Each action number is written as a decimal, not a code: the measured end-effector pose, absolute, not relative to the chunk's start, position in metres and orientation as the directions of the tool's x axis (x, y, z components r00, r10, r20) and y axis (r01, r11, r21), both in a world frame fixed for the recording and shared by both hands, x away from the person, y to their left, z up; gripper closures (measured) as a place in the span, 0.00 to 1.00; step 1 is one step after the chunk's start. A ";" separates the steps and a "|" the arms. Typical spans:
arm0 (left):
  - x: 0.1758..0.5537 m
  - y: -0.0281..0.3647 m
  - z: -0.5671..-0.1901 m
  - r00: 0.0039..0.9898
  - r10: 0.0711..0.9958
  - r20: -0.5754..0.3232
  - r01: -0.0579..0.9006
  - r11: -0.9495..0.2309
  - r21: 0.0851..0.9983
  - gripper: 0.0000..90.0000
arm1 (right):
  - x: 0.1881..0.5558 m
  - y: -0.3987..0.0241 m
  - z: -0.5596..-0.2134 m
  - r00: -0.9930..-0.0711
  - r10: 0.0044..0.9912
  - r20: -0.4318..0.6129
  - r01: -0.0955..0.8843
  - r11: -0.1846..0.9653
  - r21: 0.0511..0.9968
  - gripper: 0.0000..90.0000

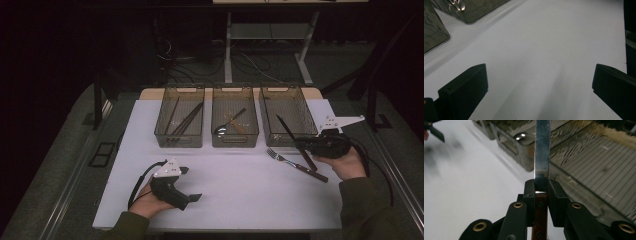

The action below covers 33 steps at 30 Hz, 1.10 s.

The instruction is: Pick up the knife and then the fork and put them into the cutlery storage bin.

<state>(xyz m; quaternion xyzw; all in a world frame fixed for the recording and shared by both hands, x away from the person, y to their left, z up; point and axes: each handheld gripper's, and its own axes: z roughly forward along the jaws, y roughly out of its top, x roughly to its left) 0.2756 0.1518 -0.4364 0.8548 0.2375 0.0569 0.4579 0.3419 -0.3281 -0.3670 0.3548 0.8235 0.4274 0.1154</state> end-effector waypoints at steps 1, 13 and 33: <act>0.276 0.152 -0.436 0.881 0.458 -0.121 0.354 -0.468 0.809 0.00 | 0.343 -0.328 -0.365 -0.714 0.693 0.100 0.481 0.382 0.789 0.86; 0.278 0.154 -0.437 0.867 0.478 -0.139 0.370 -0.432 0.822 0.00 | 0.381 -0.329 -0.336 -0.632 0.774 0.039 0.487 0.357 0.797 0.86; 0.277 0.154 -0.436 0.875 0.462 -0.145 0.361 -0.423 0.831 0.00 | 0.465 -0.319 -0.334 -0.479 0.875 0.069 0.583 0.258 0.771 0.86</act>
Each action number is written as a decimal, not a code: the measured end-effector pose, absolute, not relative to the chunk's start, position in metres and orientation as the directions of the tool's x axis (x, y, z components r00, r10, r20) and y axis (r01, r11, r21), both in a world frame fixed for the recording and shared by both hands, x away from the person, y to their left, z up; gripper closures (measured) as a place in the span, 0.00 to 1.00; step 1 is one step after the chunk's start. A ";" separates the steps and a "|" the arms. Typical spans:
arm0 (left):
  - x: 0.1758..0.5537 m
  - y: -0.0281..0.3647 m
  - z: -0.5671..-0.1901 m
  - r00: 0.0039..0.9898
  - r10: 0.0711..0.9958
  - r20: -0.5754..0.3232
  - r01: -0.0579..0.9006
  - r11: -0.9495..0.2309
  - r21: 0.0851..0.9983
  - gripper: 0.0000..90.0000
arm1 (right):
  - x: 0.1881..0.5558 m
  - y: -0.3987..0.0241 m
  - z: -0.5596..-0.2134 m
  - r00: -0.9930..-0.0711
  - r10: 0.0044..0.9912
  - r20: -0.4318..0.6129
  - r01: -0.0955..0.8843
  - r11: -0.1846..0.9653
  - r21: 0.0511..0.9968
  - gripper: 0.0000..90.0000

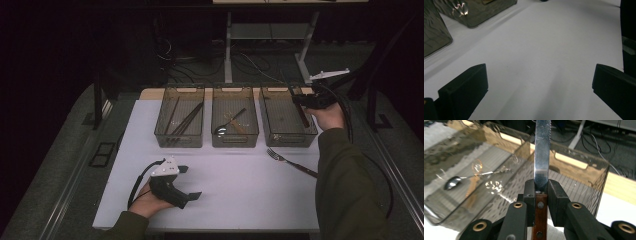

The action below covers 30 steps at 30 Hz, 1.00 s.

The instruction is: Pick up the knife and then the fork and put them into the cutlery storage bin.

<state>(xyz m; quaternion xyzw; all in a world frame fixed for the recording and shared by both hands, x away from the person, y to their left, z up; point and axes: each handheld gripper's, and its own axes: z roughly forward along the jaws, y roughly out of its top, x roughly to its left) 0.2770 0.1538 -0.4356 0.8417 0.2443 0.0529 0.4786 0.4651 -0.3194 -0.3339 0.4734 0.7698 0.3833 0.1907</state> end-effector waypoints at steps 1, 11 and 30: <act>0.277 0.154 -0.435 0.875 0.463 -0.144 0.361 -0.424 0.831 0.00 | 0.467 -0.319 -0.337 -0.475 0.877 0.068 0.590 0.260 0.764 0.86; 0.276 0.153 -0.435 0.876 0.461 -0.144 0.360 -0.425 0.831 0.00 | 0.471 -0.311 -0.362 -0.488 0.872 0.024 0.631 0.334 0.700 0.86; 0.276 0.152 -0.436 0.875 0.464 -0.140 0.362 -0.434 0.825 0.00 | 0.419 -0.339 -0.353 -0.541 0.836 0.094 0.596 0.303 0.743 0.39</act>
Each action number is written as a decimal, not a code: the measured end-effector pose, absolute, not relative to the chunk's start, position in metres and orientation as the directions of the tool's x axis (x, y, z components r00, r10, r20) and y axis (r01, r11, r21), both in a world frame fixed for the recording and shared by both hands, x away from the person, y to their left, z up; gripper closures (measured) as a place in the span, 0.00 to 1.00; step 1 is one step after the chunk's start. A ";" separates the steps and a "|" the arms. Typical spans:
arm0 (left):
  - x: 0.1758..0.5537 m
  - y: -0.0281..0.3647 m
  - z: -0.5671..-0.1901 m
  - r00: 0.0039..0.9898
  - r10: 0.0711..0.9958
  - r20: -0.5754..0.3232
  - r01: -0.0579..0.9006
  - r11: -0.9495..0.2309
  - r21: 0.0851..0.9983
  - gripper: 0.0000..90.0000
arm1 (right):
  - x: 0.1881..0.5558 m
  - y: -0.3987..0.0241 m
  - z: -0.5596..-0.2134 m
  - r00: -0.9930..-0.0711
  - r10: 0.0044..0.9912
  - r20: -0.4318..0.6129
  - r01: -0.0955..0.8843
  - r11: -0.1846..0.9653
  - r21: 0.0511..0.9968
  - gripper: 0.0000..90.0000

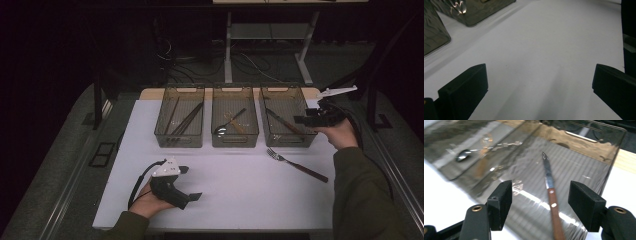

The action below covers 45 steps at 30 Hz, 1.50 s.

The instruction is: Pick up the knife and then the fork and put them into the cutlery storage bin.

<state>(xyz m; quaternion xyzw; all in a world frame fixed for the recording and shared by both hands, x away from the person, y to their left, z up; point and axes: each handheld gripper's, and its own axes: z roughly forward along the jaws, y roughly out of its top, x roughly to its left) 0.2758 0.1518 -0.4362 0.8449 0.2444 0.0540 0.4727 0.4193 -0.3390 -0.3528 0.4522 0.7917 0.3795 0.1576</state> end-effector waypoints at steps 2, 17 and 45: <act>0.276 0.152 -0.436 0.873 0.466 -0.140 0.364 -0.434 0.824 0.00 | 0.408 -0.340 -0.349 -0.559 0.824 0.087 0.581 0.315 0.750 0.39; 0.275 0.152 -0.436 0.874 0.470 -0.126 0.360 -0.451 0.816 0.00 | 0.348 -0.344 -0.374 -0.635 0.764 0.115 0.538 0.330 0.775 0.36; 0.274 0.153 -0.435 0.877 0.466 -0.116 0.353 -0.462 0.814 0.00 | 0.341 -0.324 -0.409 -0.734 0.678 0.039 0.574 0.590 0.567 0.65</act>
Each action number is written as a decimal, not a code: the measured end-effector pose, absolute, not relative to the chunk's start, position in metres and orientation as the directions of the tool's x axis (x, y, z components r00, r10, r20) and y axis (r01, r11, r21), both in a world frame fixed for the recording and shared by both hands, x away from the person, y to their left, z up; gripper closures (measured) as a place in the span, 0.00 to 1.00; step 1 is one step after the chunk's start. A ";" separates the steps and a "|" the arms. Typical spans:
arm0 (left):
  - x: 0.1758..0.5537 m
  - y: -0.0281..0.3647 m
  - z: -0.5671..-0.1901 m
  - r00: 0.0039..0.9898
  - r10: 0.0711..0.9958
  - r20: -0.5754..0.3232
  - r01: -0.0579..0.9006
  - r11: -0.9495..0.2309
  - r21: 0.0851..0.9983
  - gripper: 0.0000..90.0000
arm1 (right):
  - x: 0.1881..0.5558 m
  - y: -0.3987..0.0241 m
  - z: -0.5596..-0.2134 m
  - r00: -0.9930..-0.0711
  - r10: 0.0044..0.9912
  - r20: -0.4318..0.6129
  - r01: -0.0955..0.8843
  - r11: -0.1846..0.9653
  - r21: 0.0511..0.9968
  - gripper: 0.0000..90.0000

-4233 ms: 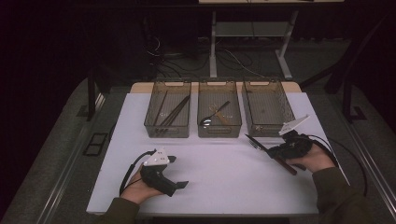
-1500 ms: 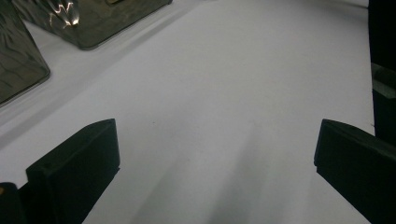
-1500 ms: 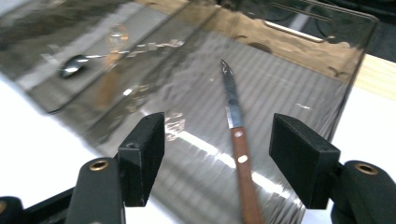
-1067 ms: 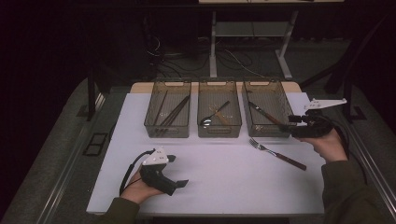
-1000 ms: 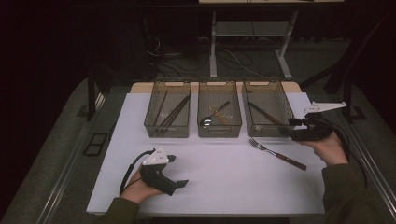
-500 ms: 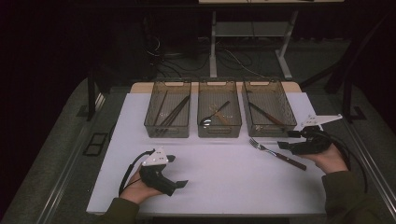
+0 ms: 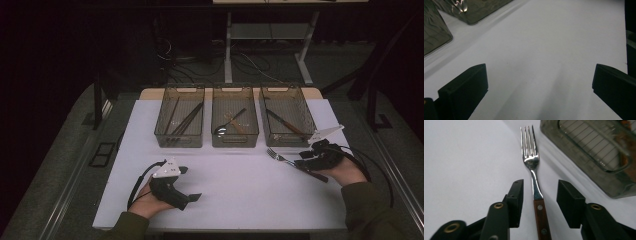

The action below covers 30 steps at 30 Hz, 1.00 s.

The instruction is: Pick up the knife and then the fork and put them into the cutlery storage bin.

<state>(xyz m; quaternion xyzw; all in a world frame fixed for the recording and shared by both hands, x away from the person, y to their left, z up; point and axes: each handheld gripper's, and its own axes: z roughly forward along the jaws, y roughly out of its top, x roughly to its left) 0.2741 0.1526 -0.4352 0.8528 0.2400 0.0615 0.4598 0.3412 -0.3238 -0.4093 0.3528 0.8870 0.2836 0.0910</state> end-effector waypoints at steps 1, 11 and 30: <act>0.274 0.153 -0.435 0.877 0.466 -0.116 0.353 -0.462 0.814 0.00 | 0.342 -0.323 -0.410 -0.739 0.672 0.040 0.574 0.598 0.560 0.67; 0.274 0.152 -0.436 0.878 0.464 -0.114 0.351 -0.466 0.812 0.00 | 0.349 -0.322 -0.421 -0.754 0.656 0.034 0.580 0.641 0.502 0.73; 0.275 0.152 -0.436 0.880 0.462 -0.113 0.350 -0.468 0.811 0.00 | 0.354 -0.313 -0.429 -0.794 0.607 0.014 0.558 0.720 0.413 0.84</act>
